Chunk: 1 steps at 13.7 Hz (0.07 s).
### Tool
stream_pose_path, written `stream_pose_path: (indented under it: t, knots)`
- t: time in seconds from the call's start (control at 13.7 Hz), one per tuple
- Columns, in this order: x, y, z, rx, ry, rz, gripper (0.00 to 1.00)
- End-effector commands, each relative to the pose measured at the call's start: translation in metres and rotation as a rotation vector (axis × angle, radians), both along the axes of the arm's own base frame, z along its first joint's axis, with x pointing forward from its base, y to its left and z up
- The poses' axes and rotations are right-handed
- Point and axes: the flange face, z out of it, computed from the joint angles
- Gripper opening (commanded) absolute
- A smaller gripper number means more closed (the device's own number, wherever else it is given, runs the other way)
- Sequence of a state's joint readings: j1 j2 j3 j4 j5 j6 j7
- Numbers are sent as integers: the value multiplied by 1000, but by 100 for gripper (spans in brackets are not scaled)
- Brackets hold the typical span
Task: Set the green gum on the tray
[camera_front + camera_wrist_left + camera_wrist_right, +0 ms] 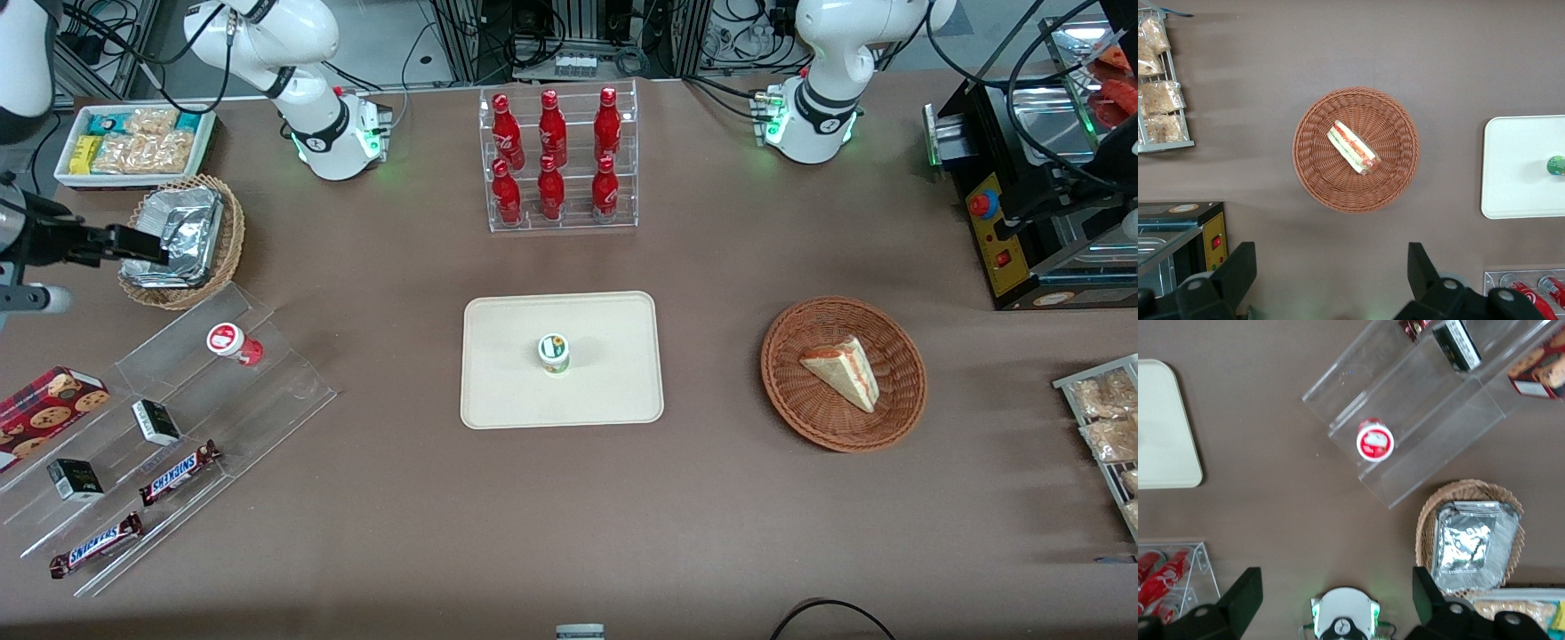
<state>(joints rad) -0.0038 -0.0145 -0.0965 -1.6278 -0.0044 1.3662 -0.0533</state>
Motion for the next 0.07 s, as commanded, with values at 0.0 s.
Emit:
stream_pose_path:
  t: [0.0]
  knots:
    - [-15,-4,10,-27,19,-42,100]
